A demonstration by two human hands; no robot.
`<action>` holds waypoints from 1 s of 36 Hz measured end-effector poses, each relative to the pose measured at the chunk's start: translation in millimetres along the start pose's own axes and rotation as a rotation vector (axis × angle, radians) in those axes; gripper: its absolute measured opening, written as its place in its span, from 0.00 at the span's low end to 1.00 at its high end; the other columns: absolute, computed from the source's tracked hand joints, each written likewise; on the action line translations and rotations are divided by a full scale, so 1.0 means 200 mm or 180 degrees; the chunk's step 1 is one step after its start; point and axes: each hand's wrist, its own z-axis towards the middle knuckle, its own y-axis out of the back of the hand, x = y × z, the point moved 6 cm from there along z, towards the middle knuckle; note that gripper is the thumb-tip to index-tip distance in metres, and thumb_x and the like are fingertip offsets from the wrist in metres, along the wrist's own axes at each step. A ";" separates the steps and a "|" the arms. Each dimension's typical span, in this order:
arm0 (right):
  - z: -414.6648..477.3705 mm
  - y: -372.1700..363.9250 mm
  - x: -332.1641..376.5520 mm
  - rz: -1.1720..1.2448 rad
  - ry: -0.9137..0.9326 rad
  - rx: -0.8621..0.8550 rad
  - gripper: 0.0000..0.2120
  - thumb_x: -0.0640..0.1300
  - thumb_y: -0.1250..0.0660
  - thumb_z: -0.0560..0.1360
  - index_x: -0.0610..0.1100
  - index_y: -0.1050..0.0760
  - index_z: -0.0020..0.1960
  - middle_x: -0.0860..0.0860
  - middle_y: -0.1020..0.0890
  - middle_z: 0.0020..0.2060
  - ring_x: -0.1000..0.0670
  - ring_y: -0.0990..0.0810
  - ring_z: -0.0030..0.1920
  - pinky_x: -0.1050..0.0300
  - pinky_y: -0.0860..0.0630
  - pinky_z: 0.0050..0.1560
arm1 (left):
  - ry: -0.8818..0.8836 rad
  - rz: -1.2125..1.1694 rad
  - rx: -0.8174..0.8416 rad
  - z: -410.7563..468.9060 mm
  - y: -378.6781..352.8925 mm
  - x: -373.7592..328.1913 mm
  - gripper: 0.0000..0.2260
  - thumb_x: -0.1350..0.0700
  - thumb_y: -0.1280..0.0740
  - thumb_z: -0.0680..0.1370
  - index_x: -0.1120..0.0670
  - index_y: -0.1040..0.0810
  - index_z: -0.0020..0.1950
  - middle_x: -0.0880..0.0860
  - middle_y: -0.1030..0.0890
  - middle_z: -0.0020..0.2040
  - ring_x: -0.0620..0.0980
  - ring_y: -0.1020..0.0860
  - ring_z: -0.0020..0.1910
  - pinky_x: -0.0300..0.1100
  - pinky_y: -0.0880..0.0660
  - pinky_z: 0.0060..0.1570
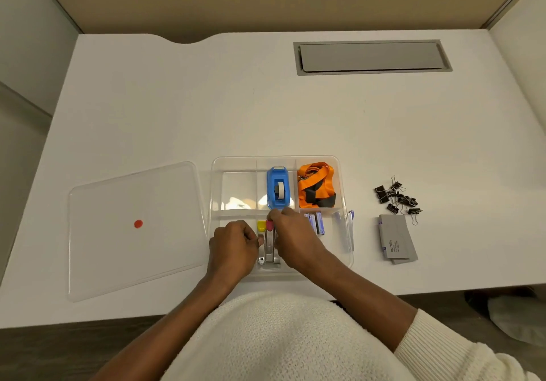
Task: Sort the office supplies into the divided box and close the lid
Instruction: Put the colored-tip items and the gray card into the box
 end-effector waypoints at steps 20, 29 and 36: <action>-0.26 0.50 -0.42 0.0948 -0.0261 -0.2308 0.07 0.36 0.28 0.78 0.42 0.18 0.55 0.48 0.15 0.49 0.56 0.18 0.40 0.66 0.21 0.43 | 0.0064 -0.0228 0.0089 0.02 0.01 -0.02 0.08 0.54 0.21 0.74 0.53 0.18 0.41 0.49 0.17 0.38 0.52 0.15 0.38 0.52 0.17 0.49; -0.21 0.29 -0.89 0.0586 -0.1531 -0.0668 0.28 0.52 0.23 0.73 0.46 0.25 0.69 0.48 0.14 0.52 0.47 0.16 0.52 0.50 0.20 0.56 | 0.0063 -0.0150 0.0072 0.00 -0.02 -0.03 0.07 0.56 0.22 0.75 0.53 0.19 0.41 0.52 0.16 0.40 0.53 0.14 0.39 0.52 0.17 0.50; -0.15 0.23 -0.88 0.0438 -0.1393 -0.0575 0.16 0.46 0.25 0.75 0.45 0.21 0.61 0.45 0.17 0.52 0.46 0.17 0.49 0.52 0.21 0.49 | 0.0064 -0.0033 -0.0038 0.01 -0.04 -0.02 0.08 0.56 0.22 0.75 0.53 0.20 0.40 0.47 0.19 0.36 0.48 0.18 0.37 0.41 0.23 0.40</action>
